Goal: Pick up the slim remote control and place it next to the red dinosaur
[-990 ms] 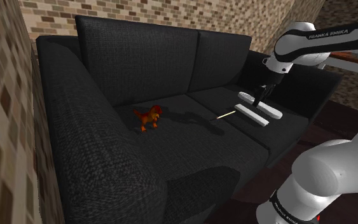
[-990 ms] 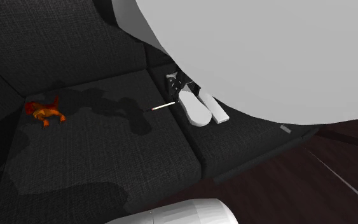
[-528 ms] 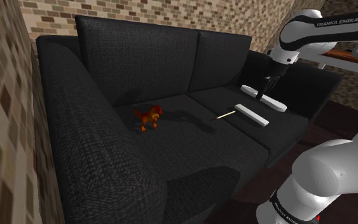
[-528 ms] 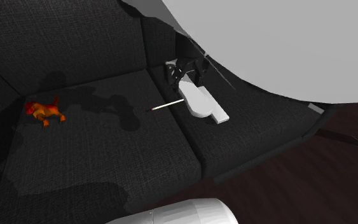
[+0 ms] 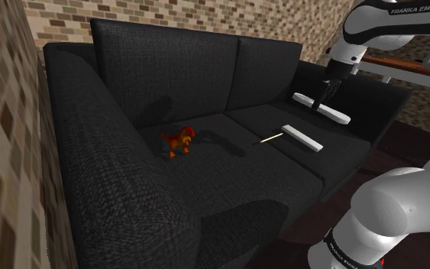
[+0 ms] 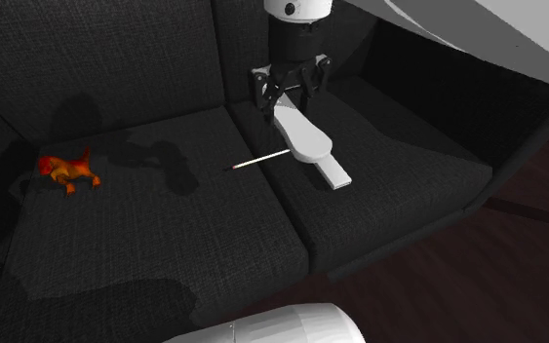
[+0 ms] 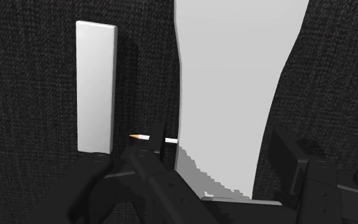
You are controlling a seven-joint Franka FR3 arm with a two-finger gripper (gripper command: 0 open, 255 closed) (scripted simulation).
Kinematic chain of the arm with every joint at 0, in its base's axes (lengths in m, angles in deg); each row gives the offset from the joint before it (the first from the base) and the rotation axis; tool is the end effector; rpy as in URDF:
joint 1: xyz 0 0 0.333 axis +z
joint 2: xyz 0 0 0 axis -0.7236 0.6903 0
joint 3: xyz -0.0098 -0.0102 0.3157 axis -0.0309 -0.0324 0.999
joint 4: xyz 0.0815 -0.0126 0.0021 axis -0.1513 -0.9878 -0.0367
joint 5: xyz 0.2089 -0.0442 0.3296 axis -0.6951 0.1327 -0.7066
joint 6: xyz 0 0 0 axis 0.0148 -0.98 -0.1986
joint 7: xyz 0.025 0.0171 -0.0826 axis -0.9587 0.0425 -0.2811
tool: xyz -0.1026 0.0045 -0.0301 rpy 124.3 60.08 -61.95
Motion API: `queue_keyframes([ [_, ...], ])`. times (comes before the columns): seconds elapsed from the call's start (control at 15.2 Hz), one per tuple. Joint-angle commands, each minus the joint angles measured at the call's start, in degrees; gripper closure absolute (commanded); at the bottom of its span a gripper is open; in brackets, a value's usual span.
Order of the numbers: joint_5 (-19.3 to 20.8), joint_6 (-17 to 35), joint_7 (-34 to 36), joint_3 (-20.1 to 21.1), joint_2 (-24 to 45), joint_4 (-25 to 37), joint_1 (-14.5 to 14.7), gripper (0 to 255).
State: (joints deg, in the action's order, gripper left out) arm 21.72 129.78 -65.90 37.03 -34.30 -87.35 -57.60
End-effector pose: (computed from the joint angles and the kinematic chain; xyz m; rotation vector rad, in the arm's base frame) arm 0.3065 -0.2100 0.5548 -3.1177 -0.1043 -0.0809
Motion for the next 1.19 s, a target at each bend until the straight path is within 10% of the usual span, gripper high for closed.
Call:
queue_keyframes([
  [0.0,-0.6,-0.4,1.4,1.2,-0.1,0.2,0.5,255],
  [1.12,-11.0,2.4,24.4,20.5,6.1,3.3,9.4,255],
])
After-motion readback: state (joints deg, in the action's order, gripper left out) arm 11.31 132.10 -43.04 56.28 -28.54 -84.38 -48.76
